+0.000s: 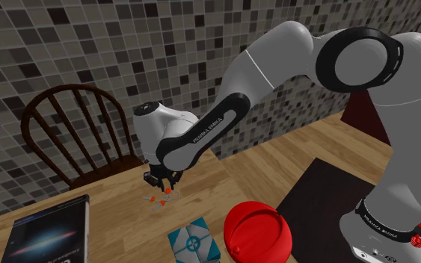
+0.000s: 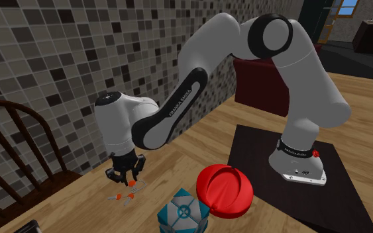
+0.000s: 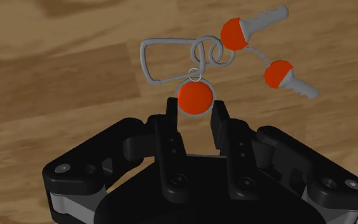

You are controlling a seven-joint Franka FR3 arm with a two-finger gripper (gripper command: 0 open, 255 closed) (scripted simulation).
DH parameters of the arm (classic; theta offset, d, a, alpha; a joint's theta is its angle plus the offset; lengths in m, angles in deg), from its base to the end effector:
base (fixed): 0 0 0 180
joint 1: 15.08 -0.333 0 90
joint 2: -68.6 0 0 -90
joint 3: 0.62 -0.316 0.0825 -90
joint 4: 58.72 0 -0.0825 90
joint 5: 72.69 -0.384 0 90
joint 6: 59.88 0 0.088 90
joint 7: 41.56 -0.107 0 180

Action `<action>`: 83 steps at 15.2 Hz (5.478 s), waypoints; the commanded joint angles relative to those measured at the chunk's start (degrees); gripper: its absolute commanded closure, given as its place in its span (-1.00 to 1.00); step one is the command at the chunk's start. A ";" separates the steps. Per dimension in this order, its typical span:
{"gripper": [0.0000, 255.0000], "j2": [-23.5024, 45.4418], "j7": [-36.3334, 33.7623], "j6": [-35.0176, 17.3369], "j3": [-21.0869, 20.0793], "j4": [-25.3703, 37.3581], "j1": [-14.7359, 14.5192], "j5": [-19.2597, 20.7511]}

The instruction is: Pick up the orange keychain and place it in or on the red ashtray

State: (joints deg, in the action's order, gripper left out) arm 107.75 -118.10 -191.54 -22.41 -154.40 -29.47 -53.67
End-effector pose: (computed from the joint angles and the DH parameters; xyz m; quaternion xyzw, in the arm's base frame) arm 0.5705 0.3723 0.2286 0.9609 -0.2768 0.0063 0.0001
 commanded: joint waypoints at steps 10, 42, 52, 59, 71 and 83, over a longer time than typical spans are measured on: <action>1.00 -4.77 1.36 5.25 -1.77 0.62 1.07 -2.24; 1.00 -63.60 14.57 -3.49 -7.49 -61.85 0.03 -35.06; 1.00 -61.16 14.22 -11.40 -9.27 -67.48 -1.20 -36.99; 1.00 -54.01 12.54 -19.56 -11.54 -68.63 0.79 -35.02; -1.00 -53.97 12.51 -19.57 -11.55 -68.61 0.79 -35.00; -1.00 -63.85 14.59 -8.11 -8.51 -66.85 -1.69 -37.34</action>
State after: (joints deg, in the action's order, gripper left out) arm 43.92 -103.51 -199.68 -30.93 -221.25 -31.16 -91.01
